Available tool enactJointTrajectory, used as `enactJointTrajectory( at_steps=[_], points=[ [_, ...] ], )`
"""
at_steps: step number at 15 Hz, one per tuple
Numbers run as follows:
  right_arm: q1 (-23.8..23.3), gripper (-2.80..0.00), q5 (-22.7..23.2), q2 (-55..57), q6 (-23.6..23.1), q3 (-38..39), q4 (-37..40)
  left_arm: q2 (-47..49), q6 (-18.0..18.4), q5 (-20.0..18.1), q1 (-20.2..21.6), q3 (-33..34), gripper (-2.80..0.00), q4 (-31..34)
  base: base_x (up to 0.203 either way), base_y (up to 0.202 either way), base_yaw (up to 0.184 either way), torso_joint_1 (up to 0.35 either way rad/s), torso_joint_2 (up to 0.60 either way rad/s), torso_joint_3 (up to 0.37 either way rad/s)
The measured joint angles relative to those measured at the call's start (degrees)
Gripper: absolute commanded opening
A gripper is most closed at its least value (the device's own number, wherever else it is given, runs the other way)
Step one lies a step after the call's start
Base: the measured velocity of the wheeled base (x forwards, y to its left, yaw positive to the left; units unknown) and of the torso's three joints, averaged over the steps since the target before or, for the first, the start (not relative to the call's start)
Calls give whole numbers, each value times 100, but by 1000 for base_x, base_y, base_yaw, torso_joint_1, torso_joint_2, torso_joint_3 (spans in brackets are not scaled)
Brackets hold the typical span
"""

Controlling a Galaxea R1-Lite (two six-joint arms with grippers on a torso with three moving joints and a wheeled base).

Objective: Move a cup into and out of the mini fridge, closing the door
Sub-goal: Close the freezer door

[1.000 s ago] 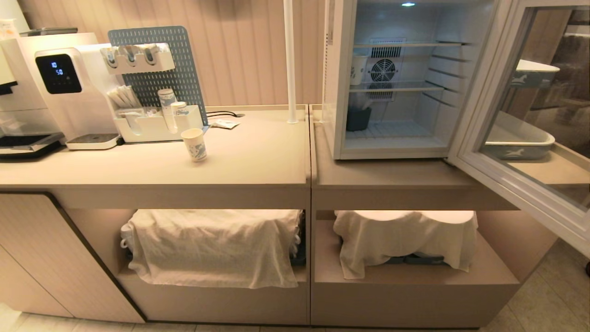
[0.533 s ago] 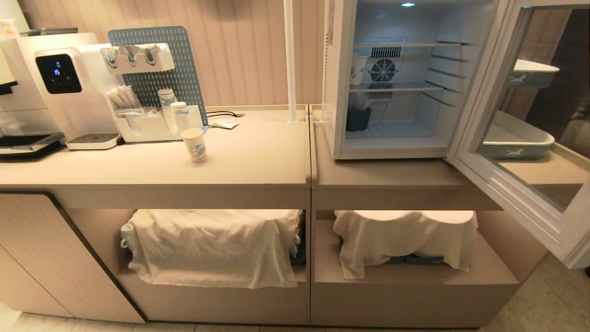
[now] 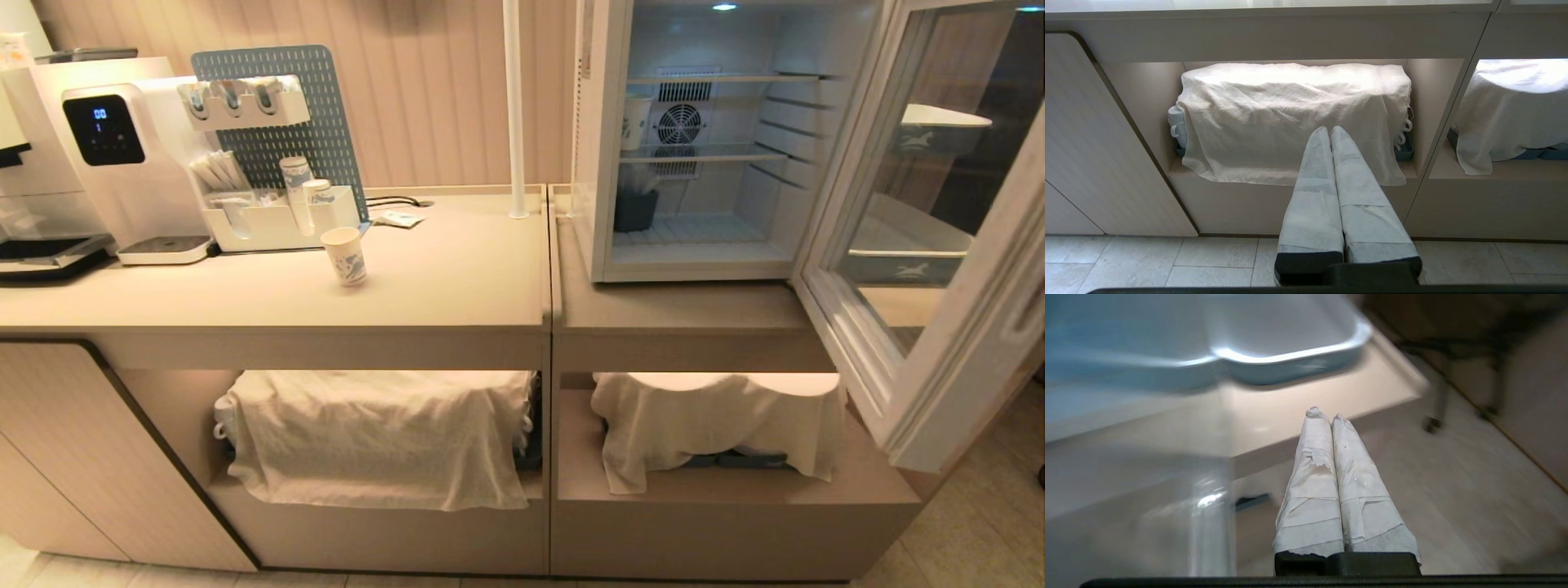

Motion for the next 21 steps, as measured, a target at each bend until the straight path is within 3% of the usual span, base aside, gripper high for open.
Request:
enactJointTrajectory(
  at_steps=[3, 7, 9, 16, 21],
  points=[
    [668, -280, 337, -113, 32, 76, -39, 0, 2, 0, 0, 0, -280, -2, 0, 0, 0, 0, 0, 0],
    [1434, -280, 860, -146, 701, 35, -91, 0, 0, 0, 0, 0, -280, -1, 0, 0, 0, 0, 0, 0],
    [1660, -280, 975, -88, 825, 65, -390, 0, 1, 0, 0, 0, -280, -1, 0, 0, 0, 0, 0, 0],
    [1740, -280, 1225, 729, 792, -168, -1457, 0, 5, 0, 0, 0, -280, 0, 0, 0, 0, 0, 0, 0],
    [1733, -280, 1289, 1793, 781, -963, -1980, 0, 2, 0, 0, 0, -280, 0, 0, 0, 0, 0, 0, 0]
  ],
)
